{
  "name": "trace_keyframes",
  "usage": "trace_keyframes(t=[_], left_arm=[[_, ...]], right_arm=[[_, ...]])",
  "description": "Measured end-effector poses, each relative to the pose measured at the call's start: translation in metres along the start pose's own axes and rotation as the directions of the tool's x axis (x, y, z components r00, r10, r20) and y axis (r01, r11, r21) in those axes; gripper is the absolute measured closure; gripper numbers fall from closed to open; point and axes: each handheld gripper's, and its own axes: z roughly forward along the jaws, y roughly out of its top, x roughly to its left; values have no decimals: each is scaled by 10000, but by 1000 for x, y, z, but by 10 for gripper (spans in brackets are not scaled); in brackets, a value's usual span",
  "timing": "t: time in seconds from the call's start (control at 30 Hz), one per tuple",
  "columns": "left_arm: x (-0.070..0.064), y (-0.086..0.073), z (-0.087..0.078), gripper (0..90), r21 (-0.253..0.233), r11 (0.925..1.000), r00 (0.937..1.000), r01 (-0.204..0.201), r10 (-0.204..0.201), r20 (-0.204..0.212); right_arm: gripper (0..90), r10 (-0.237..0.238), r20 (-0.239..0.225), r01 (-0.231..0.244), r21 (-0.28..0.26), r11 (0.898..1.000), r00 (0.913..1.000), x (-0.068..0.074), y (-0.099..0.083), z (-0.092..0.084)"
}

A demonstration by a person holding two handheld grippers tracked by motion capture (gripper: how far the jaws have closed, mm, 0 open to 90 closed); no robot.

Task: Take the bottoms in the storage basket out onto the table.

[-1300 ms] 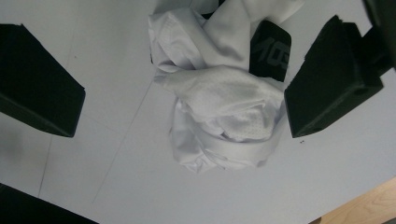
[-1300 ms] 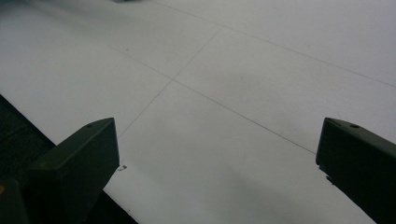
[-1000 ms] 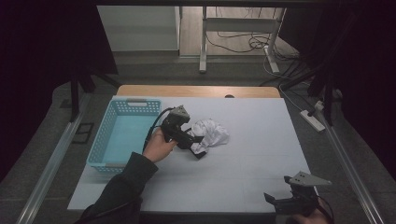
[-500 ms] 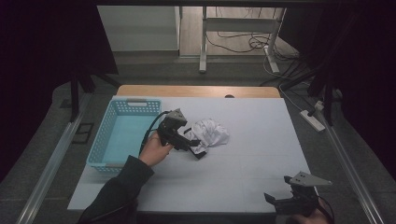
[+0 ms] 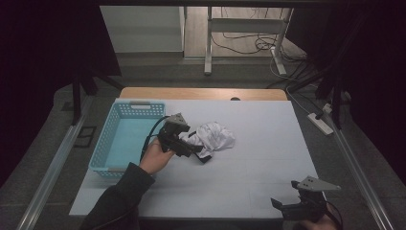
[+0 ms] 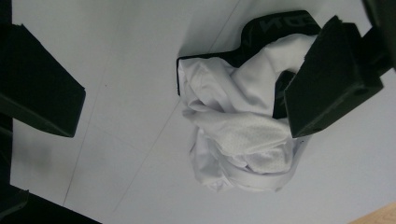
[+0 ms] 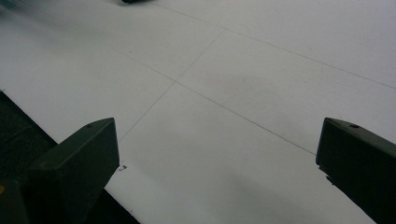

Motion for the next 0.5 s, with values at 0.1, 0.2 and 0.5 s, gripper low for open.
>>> trace_keyframes(t=[0.1, 0.2, 0.5], left_arm=[[0, -2, -3, 0, -16, 10000, 10000, 29, -29, 7], [-1, -5, -4, 0, -33, 10000, 10000, 77, -77, -36], [-4, -14, -13, 0, -207, 9995, 9997, 225, -225, 24]], right_arm=[[0, -7, -2, 7, 0, 10000, 10000, 0, 0, 0], [0, -11, 1, 11, 0, 10000, 10000, 0, 0, 0], [0, -2, 2, 2, -11, 10000, 10000, 0, 0, 0]])
